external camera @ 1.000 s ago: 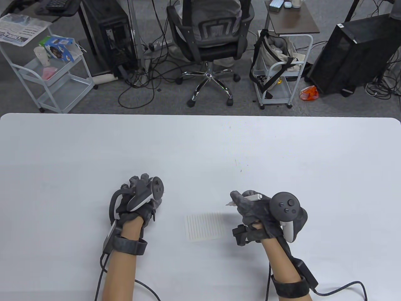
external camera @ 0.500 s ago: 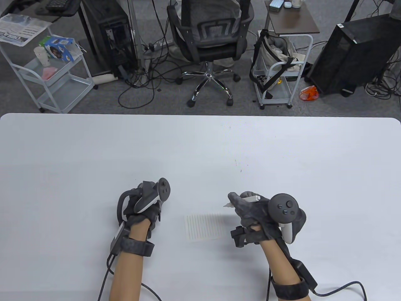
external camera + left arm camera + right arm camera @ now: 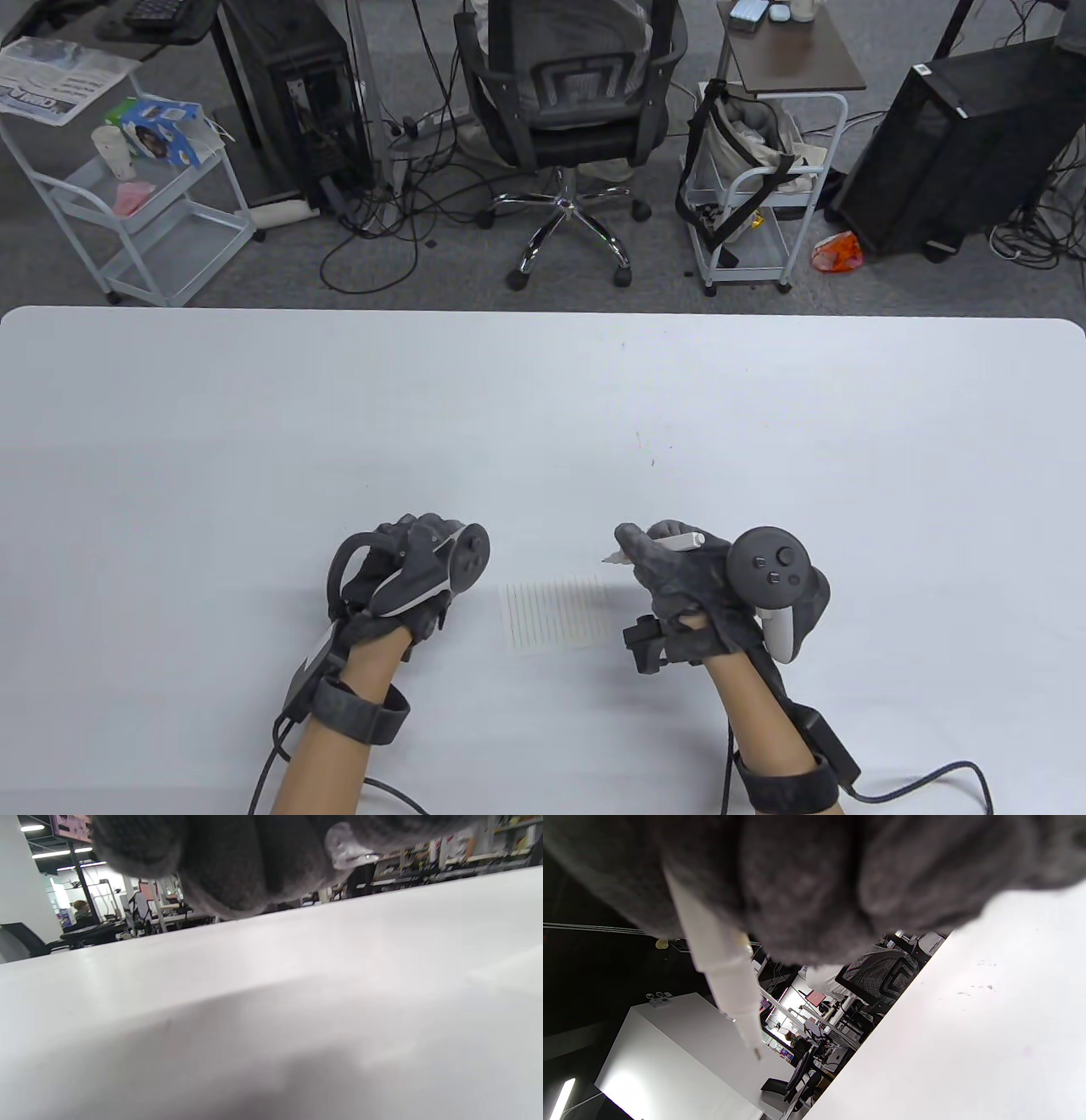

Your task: Squeeze and apply correction pen on text

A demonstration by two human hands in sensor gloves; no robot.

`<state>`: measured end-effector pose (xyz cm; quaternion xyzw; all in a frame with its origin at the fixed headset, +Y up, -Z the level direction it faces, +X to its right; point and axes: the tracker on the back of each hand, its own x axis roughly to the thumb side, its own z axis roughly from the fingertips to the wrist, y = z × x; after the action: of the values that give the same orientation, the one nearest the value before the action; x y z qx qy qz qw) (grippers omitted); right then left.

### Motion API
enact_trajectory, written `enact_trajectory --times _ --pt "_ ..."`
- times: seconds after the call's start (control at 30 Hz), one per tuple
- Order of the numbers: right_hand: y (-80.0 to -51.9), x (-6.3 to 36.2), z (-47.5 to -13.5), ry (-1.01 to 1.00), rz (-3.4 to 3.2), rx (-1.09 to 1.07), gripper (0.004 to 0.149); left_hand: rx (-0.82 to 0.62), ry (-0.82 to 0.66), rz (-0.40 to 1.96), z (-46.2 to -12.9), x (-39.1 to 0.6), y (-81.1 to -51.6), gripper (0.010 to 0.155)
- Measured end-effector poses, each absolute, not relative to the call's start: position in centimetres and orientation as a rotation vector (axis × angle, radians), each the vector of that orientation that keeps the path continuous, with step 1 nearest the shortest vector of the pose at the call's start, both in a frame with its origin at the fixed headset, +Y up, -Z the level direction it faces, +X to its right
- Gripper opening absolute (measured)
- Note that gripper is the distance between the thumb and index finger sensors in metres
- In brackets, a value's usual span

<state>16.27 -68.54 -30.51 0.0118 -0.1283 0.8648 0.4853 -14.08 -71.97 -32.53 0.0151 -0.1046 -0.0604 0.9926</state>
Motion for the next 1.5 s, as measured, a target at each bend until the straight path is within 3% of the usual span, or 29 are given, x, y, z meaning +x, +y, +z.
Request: enact_trajectory --times 0.23,0.73,0.93,1.5 --pt "-68.9 16.6 -30.6 -0.312 2.075 0.014 0.038 0.188 -0.285 0.277 -28.8 -13.7 -69.2 0.052" --pt "-68.3 14.1 -29.3 -0.330 1.926 0.156 0.038 0.293 -0.446 0.299 -26.0 -12.5 -70.0 0.051" --pt "-68.1 12.0 -28.4 -0.304 1.940 0.241 0.038 0.273 -0.470 0.397 -25.9 -12.5 -69.9 0.052" --pt "-69.4 10.3 -28.3 -0.260 2.043 0.280 0.038 0.248 -0.522 0.378 -25.5 -11.5 -70.2 0.051"
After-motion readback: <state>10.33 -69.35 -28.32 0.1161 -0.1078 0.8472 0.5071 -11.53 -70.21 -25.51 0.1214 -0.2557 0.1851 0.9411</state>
